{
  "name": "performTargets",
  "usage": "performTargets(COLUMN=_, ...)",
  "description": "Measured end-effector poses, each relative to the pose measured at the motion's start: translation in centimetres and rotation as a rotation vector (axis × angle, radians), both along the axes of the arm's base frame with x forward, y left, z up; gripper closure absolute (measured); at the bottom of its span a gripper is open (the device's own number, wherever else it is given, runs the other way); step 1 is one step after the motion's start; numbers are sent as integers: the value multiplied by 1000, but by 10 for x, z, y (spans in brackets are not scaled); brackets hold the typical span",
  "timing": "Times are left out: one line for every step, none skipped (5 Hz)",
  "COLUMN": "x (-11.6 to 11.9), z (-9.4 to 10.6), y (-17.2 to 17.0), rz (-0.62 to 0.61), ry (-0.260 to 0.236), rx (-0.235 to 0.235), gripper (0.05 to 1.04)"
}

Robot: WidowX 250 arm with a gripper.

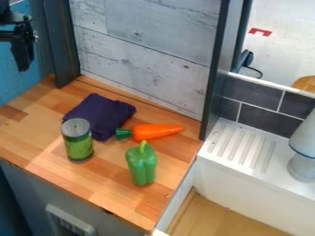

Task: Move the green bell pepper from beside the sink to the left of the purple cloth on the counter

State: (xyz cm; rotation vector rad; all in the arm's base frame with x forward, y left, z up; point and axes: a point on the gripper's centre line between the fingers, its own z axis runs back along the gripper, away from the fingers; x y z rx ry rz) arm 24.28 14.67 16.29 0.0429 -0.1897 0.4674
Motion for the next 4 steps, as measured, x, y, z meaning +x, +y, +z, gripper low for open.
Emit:
performTargets(x=-2, z=-8, y=-2, rz=-3, ry=25, rx=-15, gripper=81)
performTargets(x=-3, z=-20, y=-22, rz=-51, ry=50, rx=-48, gripper=81)
performTargets(x=-4, z=-21, y=-46, rz=-115, ry=43, rx=-53, gripper=81)
performTargets(x=-4, z=-31, y=-69, rz=-170, ry=47, rx=-71, gripper=81)
